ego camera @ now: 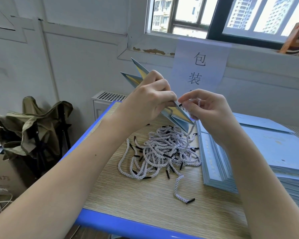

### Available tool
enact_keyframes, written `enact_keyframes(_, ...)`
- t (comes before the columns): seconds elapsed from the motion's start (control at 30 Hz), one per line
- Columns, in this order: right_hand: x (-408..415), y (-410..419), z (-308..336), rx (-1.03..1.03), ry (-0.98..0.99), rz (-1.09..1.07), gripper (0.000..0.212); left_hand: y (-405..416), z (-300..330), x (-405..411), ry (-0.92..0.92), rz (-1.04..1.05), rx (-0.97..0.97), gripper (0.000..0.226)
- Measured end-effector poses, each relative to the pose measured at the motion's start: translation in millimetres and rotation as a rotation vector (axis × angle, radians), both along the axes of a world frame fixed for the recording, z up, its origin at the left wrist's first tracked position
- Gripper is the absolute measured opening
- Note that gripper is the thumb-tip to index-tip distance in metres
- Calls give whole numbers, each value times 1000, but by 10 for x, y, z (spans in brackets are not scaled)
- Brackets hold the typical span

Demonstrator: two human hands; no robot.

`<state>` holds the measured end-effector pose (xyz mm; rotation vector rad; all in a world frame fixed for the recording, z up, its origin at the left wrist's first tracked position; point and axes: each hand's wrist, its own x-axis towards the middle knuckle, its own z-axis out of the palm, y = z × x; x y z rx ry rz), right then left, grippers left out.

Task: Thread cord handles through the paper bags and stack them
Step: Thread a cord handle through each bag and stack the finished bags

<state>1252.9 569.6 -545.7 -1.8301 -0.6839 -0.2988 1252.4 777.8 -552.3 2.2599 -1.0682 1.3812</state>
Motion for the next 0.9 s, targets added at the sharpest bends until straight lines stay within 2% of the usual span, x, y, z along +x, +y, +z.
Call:
enact_keyframes(0.3,12,-13,-21,-140,-102,-64,14,-21,-20,2,-6,-8,-1,13)
enact_keyframes(0.5,-39,11,10,36,-28,-11,7,-26,-27,11,-28,7,-67,12)
enact_keyframes(0.57,-38,-7,27,12,-47,-16,4,-28,-30,7,-33,14,-70,12)
enact_keyframes(0.7,-68,-42,59,-101,-59,15,8,-23,-32,1,-36,26,-96,14)
enact_keyframes(0.9,-80,14,31,-98,-57,-8,20,-19,-41,10,-53,34,-109,13)
